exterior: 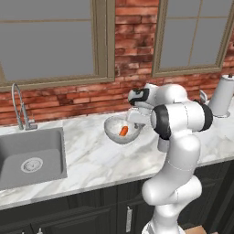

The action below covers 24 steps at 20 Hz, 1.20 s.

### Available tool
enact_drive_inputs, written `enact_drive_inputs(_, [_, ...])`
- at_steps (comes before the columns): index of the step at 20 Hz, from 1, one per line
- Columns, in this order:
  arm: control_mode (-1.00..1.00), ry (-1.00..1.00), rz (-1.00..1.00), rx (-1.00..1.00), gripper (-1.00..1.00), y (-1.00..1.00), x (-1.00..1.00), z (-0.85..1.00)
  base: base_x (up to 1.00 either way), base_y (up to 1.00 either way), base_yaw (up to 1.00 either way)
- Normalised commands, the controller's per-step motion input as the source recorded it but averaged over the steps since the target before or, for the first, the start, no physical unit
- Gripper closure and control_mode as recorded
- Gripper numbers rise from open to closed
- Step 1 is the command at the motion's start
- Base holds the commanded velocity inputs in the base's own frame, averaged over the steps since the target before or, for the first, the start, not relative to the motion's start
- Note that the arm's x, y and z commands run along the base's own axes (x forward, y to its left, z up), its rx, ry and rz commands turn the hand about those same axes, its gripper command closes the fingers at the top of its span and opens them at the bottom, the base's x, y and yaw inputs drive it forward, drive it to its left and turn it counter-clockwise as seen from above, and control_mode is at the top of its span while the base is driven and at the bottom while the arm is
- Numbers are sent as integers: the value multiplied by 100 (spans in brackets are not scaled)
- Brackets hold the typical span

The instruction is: Move the mug from next to the sink to the open cabinet. Then, move the bowl with the carrot to the fridge to clear the area for faucet cleaning.

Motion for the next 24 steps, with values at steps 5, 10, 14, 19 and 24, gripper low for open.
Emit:
enact_drive_inputs(5, [-100,-29,-6,8,100,0,-56,96,0,0,0])
enact_drive_inputs(10, [-100,-27,-22,15,100,0,-74,100,0,0,0])
enact_drive_inputs(14, [-100,-15,-3,10,100,46,-74,94,0,0,0])
enact_drive_inputs(19, [100,0,0,0,100,0,0,0,-29,77,62])
enact_drive_inputs(24, [100,0,0,0,100,0,0,0,0,33,91])
